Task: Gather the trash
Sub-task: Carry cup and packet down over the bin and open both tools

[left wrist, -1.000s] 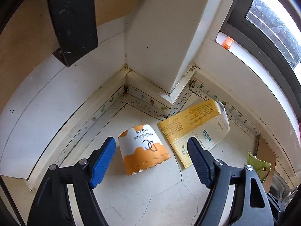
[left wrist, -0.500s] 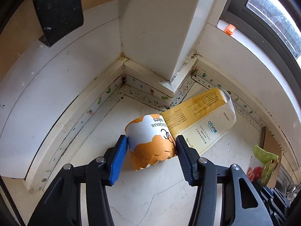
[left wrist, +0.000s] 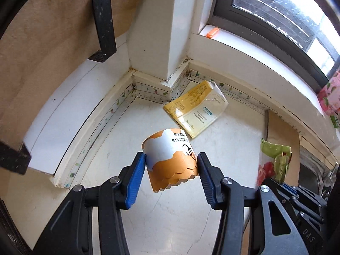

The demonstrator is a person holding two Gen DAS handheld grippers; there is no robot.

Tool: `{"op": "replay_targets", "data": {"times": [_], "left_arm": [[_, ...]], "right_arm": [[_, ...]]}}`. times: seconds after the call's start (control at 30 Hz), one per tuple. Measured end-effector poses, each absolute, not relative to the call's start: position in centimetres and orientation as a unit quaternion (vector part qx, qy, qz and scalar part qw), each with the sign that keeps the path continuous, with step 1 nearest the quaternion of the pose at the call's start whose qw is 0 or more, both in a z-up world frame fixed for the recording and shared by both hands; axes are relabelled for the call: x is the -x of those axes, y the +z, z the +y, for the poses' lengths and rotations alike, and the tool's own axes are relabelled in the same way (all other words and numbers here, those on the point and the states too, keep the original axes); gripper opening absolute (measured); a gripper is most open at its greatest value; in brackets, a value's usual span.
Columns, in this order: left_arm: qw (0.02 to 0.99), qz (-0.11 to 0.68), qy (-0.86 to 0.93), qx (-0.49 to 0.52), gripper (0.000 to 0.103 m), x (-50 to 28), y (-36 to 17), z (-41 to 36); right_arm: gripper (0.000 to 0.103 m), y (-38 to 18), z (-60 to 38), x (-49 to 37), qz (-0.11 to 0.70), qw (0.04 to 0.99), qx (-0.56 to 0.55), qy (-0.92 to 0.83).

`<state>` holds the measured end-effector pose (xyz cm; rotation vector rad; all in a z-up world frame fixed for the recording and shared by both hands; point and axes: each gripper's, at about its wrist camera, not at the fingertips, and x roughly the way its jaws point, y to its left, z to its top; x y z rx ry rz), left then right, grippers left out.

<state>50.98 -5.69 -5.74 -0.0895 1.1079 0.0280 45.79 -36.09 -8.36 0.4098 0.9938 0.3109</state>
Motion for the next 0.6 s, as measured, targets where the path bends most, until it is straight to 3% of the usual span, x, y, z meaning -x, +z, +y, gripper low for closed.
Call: {"op": "replay_targets", "data": {"times": [0.6], "left_arm": [[0.861,0.487,-0.145,0.011,0.049,-27.2,7.7,-3.7]], "right_arm": [[0.009,3.9,-28.2,-24.3,0.41,0.879,-0.215,0.115]]}}
